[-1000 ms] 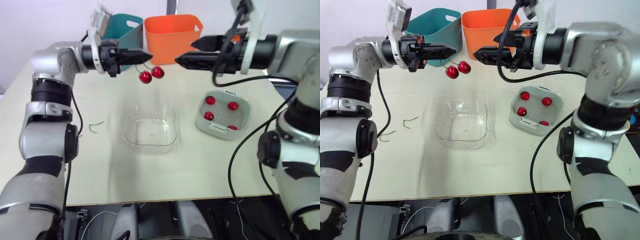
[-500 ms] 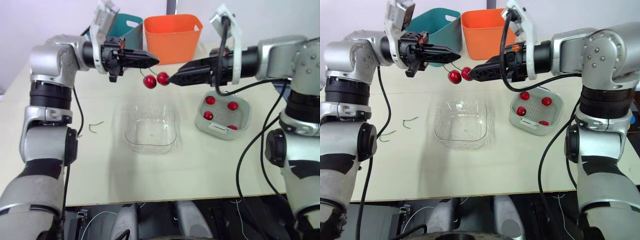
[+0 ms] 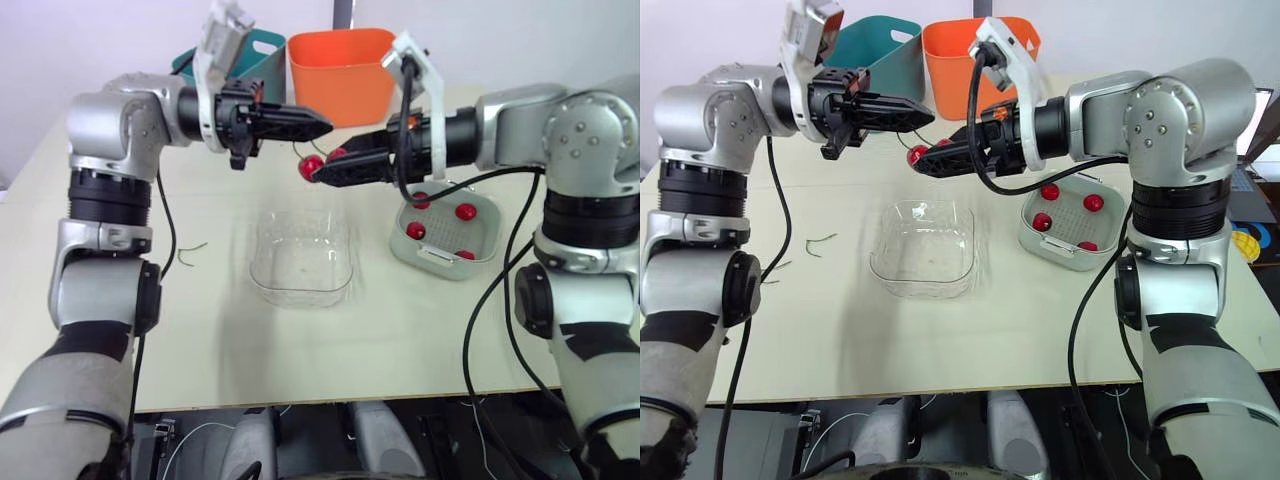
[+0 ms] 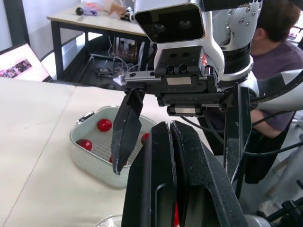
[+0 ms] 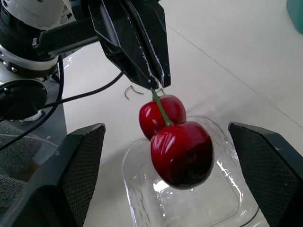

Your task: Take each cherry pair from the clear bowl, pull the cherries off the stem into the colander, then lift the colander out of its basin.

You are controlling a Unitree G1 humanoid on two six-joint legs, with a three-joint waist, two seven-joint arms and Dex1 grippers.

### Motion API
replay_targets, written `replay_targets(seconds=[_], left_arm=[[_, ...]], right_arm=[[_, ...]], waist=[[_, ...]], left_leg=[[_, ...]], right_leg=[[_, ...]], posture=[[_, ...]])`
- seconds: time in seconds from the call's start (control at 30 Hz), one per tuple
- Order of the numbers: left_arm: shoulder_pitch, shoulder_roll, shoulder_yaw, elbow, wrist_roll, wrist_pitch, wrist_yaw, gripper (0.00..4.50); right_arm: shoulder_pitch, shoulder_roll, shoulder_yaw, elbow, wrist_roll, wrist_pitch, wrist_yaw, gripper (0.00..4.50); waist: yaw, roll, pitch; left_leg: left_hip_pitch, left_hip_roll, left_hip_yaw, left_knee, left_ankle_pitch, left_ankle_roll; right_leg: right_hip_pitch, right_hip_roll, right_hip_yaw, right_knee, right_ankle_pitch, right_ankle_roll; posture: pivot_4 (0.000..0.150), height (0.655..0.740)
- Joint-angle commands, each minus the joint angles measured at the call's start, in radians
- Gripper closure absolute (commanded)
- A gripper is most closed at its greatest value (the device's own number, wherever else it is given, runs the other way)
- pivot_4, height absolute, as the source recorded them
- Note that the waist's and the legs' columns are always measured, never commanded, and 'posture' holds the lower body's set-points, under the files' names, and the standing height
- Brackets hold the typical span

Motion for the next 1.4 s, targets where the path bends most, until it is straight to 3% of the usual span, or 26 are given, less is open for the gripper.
replay_targets(seconds=[0.03,0.33,1.23,1.4], left_arm=[[-0.009,0.009,0.013,-0.044,-0.029,0.013,0.010,4.50],[-0.013,0.013,0.010,-0.044,-0.035,0.017,0.024,4.50],[-0.056,0.029,0.042,0.020,-0.055,0.013,0.037,4.50],[-0.035,0.032,0.043,0.029,-0.042,-0.015,0.053,4.50]], right_arm=[[-0.005,0.005,-0.013,-0.006,0.016,-0.017,-0.012,0.44],[0.000,0.000,-0.019,-0.012,0.035,-0.003,-0.025,3.24],[0.174,-0.062,-0.019,-0.176,0.160,0.074,-0.032,3.24],[0.193,-0.141,-0.069,-0.160,0.132,0.009,-0.043,3.24]], waist=[[0.000,0.000,0.000],[0.000,0.000,0.000],[0.000,0.000,0.000],[0.001,0.000,0.000]], left_leg=[[0.000,0.000,0.000,0.000,0.000,0.000],[0.000,0.000,0.000,0.000,0.000,0.000],[0.000,0.000,0.000,0.000,0.000,0.000],[0.000,0.000,0.000,0.000,0.000,0.000]], right_leg=[[0.000,0.000,0.000,0.000,0.000,0.000],[0.000,0.000,0.000,0.000,0.000,0.000],[0.000,0.000,0.000,0.000,0.000,0.000],[0.000,0.000,0.000,0.000,-0.002,0.003]], posture=[[0.150,0.7400],[0.150,0.7400],[0.150,0.7400],[0.150,0.7400]])
